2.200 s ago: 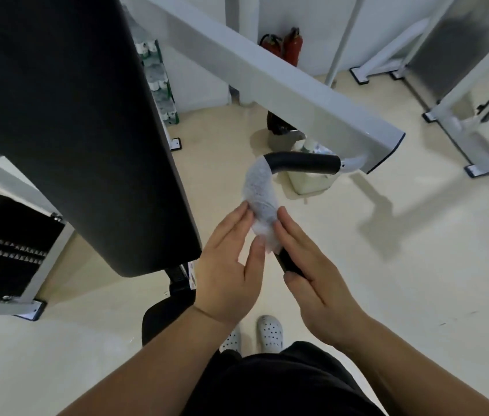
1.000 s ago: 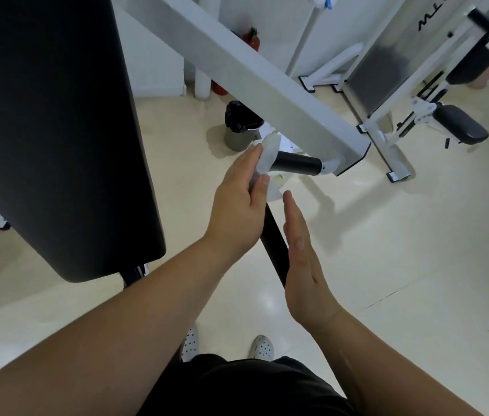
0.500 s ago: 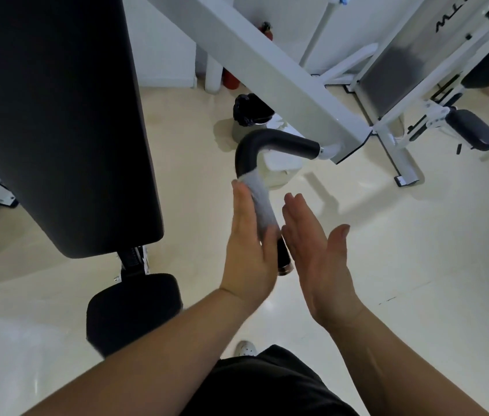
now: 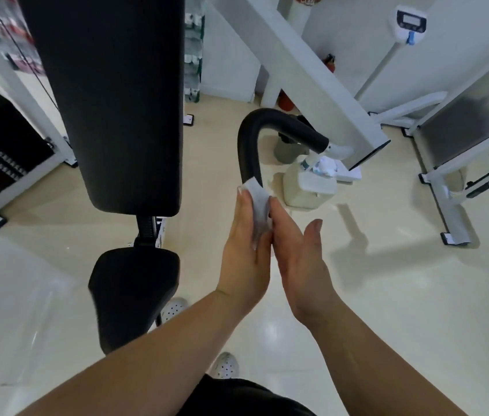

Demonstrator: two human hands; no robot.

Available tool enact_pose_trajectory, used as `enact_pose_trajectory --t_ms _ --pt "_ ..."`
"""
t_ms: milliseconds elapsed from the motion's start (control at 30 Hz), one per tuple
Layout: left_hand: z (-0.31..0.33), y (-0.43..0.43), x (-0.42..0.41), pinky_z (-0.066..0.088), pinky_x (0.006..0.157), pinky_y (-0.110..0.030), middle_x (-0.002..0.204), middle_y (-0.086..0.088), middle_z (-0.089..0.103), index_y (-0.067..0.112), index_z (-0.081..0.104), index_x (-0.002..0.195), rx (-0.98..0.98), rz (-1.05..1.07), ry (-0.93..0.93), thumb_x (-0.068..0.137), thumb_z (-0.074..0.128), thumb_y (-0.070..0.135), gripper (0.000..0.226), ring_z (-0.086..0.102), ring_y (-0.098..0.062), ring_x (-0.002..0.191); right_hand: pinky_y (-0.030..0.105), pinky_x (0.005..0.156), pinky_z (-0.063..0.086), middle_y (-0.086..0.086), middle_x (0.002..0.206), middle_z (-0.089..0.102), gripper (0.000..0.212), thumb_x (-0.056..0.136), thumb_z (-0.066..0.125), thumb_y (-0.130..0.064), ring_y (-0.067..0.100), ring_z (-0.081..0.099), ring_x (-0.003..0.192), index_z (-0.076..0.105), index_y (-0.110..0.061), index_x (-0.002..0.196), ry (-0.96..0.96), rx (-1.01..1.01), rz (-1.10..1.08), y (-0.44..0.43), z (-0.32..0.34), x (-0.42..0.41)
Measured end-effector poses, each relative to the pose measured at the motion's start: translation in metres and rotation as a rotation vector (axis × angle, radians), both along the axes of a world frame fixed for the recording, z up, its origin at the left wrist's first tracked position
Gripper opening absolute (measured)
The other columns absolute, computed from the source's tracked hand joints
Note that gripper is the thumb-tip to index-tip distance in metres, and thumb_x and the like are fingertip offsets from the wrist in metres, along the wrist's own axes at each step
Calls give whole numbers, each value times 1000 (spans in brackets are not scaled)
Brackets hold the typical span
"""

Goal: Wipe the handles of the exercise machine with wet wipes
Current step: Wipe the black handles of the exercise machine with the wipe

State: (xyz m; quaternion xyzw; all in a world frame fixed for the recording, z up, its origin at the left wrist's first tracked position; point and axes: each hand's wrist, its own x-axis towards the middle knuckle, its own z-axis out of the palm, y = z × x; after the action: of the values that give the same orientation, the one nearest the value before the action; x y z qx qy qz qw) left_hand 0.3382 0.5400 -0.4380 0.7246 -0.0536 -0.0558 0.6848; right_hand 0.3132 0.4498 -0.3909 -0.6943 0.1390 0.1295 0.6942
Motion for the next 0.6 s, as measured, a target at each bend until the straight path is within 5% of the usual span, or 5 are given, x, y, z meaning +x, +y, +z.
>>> enact_pose_trajectory --t_ms 100,200,367,500,600 --pt "4 -5 -13 33 117 -22 149 26 46 44 23 152 -39 55 70 109 37 16 53 37 7 140 35 125 11 -25 155 38 79 81 16 -81 -7 25 146 41 -45 147 -13 15 60 -7 0 -7" --pt "12 -5 -7 31 120 -35 160 5 37 30 18 159 39 90 77 108 41 31 56 38 -6 143 37 125 11 -20 157 37 83 84 15 -82 -4 25 147 36 -38 151 -32 7 113 -13 1 -10" --pt "38 -4 42 46 110 -47 163 -3 30 40 2 157 243 122 41 107 39 25 65 44 -28 141 37 126 9 -24 156 37 76 87 13 -76 -9 28 144 35 -40 151 -10 17 114 -17 9 -2" --pt "50 0 86 27 122 -37 166 7 20 28 11 160 239 146 -31 105 44 16 65 25 -13 150 37 126 8 -38 155 25 75 79 15 -85 -11 20 146 28 -56 147 -26 -73 107 -14 16 23" --pt "53 9 112 16 119 -15 166 7 22 24 20 159 286 71 -118 104 46 13 61 19 -2 149 32 125 6 -36 158 17 83 82 13 -87 -11 11 147 18 -47 154 -146 -192 78 -8 23 51"
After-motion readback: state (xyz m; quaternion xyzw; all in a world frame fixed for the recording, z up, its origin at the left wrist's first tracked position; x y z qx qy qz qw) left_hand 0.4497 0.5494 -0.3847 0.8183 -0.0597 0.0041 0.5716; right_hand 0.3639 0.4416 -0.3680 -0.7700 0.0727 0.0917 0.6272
